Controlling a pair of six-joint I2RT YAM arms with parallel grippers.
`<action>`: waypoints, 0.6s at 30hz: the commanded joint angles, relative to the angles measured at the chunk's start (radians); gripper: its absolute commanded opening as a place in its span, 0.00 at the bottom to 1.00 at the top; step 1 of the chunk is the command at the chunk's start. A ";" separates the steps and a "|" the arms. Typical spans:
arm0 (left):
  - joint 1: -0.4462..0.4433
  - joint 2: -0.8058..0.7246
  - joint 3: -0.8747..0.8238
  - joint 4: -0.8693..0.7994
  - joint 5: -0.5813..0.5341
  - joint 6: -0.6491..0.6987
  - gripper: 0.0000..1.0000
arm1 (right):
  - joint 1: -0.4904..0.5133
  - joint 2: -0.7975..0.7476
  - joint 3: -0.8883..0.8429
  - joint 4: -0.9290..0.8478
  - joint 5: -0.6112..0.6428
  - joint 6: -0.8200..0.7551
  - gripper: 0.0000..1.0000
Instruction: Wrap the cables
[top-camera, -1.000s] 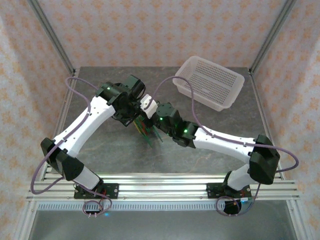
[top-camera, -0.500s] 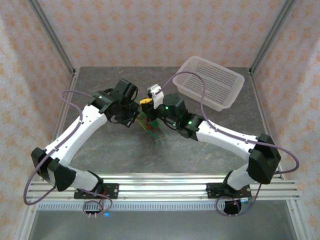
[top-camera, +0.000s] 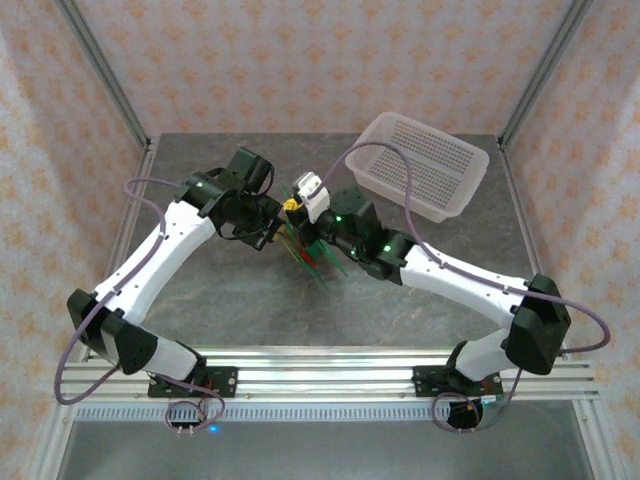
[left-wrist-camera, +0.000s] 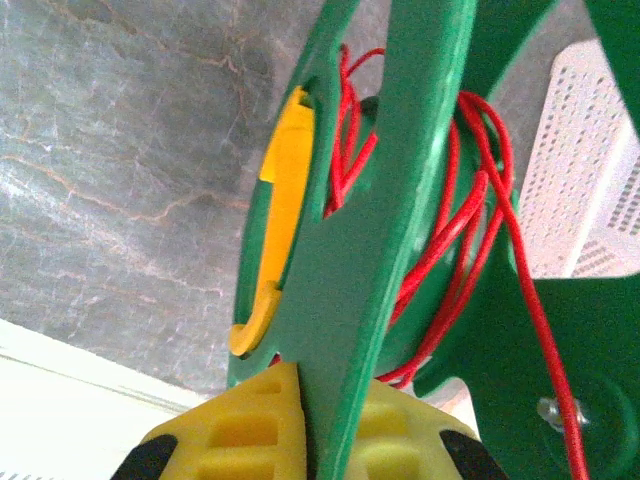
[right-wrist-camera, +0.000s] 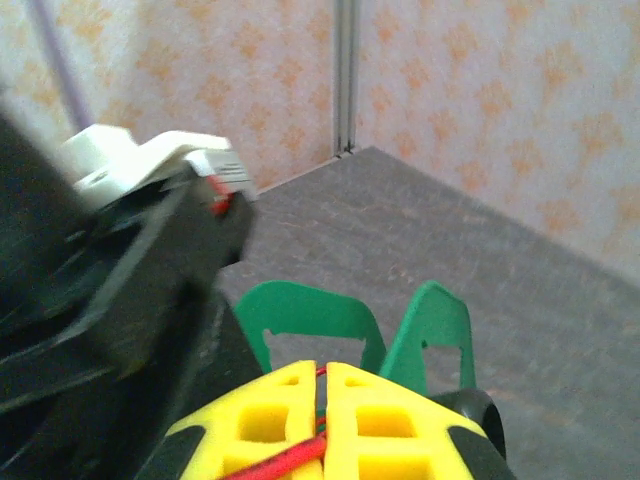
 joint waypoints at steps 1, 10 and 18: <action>0.081 0.020 0.129 0.174 -0.124 -0.092 0.00 | 0.075 -0.067 -0.075 -0.232 -0.168 -0.382 0.00; 0.083 0.067 0.277 0.054 -0.138 -0.012 0.00 | 0.088 -0.099 -0.023 -0.770 -0.130 -1.221 0.00; 0.083 0.143 0.373 0.013 -0.114 0.038 0.00 | 0.194 -0.024 0.043 -0.861 -0.004 -1.445 0.00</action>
